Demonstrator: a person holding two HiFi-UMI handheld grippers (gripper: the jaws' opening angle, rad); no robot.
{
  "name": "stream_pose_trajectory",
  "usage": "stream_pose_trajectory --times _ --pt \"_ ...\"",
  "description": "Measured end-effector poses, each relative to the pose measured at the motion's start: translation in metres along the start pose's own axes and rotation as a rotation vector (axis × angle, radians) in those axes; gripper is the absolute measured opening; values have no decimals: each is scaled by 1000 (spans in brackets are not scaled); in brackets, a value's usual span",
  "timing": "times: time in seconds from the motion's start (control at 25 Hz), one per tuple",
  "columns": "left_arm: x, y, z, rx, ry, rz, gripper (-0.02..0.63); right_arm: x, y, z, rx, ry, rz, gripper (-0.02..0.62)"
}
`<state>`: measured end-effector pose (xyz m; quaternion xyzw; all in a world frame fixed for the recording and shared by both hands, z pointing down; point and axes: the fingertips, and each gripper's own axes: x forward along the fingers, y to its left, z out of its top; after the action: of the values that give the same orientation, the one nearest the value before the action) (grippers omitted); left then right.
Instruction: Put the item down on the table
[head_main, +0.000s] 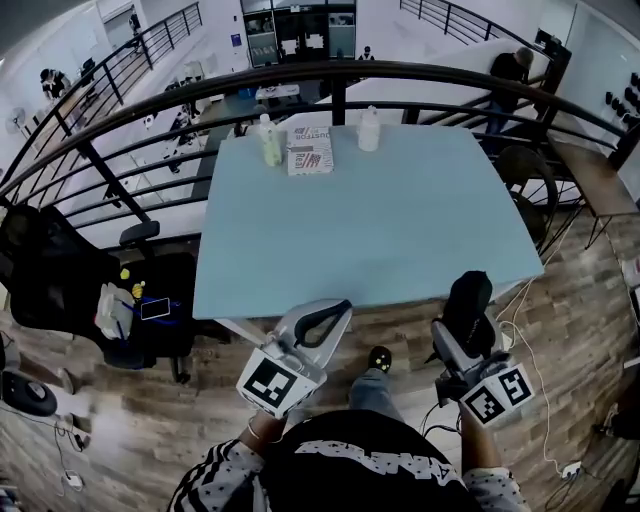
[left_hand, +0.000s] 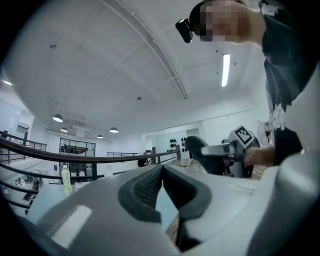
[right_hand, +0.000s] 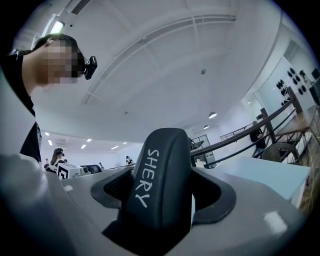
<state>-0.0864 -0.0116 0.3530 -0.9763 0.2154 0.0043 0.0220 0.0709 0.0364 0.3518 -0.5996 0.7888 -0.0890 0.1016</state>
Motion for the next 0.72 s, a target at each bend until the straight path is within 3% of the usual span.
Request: stream_pose_trajectory --times 0.72 --pt "72 59 -13 4 37 114 0 85 -77 4 30 24 90 370"
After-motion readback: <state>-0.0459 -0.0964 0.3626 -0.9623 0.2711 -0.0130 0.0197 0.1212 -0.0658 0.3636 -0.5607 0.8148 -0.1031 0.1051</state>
